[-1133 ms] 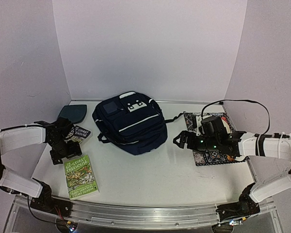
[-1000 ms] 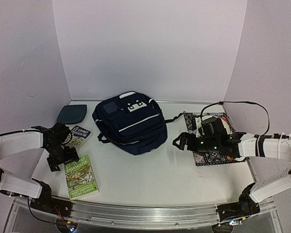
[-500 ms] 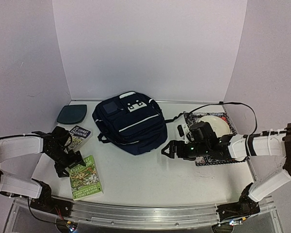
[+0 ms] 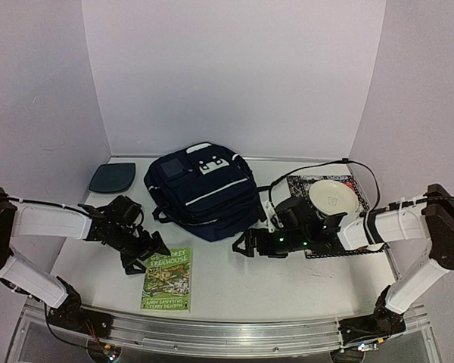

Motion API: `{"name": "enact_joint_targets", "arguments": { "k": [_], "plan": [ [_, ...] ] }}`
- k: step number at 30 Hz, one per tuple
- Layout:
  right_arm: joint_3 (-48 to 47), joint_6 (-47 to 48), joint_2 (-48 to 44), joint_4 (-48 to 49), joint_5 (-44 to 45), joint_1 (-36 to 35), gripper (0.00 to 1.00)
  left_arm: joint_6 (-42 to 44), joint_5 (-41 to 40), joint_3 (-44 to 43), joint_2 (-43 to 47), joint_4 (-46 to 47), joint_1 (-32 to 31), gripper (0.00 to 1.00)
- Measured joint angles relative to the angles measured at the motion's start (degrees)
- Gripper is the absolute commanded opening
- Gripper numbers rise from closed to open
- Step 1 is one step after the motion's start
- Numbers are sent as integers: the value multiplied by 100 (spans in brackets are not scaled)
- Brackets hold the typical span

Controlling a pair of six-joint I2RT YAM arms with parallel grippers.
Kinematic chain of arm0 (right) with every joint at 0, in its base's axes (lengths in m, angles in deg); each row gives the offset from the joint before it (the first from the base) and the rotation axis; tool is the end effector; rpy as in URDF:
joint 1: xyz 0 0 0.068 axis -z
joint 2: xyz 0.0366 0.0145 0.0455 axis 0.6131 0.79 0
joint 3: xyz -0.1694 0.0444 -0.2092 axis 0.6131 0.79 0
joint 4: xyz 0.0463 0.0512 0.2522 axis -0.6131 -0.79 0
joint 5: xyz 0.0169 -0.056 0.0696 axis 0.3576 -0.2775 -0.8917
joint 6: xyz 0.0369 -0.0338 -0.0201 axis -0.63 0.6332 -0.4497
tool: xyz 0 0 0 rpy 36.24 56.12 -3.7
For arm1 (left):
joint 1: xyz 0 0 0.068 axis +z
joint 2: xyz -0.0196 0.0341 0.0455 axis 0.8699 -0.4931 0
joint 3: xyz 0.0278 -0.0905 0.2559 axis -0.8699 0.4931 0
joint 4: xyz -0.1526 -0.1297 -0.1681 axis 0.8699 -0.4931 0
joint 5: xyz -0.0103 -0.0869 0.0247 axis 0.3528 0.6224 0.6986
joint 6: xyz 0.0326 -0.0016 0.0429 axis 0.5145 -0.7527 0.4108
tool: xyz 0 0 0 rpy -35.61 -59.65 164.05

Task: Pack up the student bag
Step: Move the book to the center of the board, then adjust the book at the center of the board.

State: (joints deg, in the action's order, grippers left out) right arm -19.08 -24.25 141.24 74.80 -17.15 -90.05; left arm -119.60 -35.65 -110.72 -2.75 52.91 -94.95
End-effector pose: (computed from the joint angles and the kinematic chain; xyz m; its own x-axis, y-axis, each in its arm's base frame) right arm 0.1954 0.2630 0.2007 -0.7549 0.1117 -0.6463 -0.5050 0.5297 0.6815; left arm 0.1837 -0.1406 0.1478 -0.9317 -0.3592 0.0534 -0.3335 0.7879 -0.5177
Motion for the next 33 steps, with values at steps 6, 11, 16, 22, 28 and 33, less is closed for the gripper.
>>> {"name": "enact_joint_targets", "arguments": {
  "k": [6,11,16,22,28,33],
  "plan": [
    [0,-271,120,113,-68,-57,90,-268,137,-735,-1092,962,-629,96],
    [-2,-605,344,286,-81,-249,82,-223,153,-988,-1364,1305,-842,96],
    [-50,-1029,857,654,-201,-506,75,144,-212,-982,-1050,895,-846,97],
    [-494,-1413,1689,1013,-443,-768,72,683,-442,-731,-555,310,-841,96],
    [-1101,-1577,2158,1087,-546,-834,68,1007,-259,-518,-545,19,-905,95],
    [-1911,-1538,2613,829,-502,-772,66,1087,-41,-523,-608,185,-1054,94]
  ]
}}
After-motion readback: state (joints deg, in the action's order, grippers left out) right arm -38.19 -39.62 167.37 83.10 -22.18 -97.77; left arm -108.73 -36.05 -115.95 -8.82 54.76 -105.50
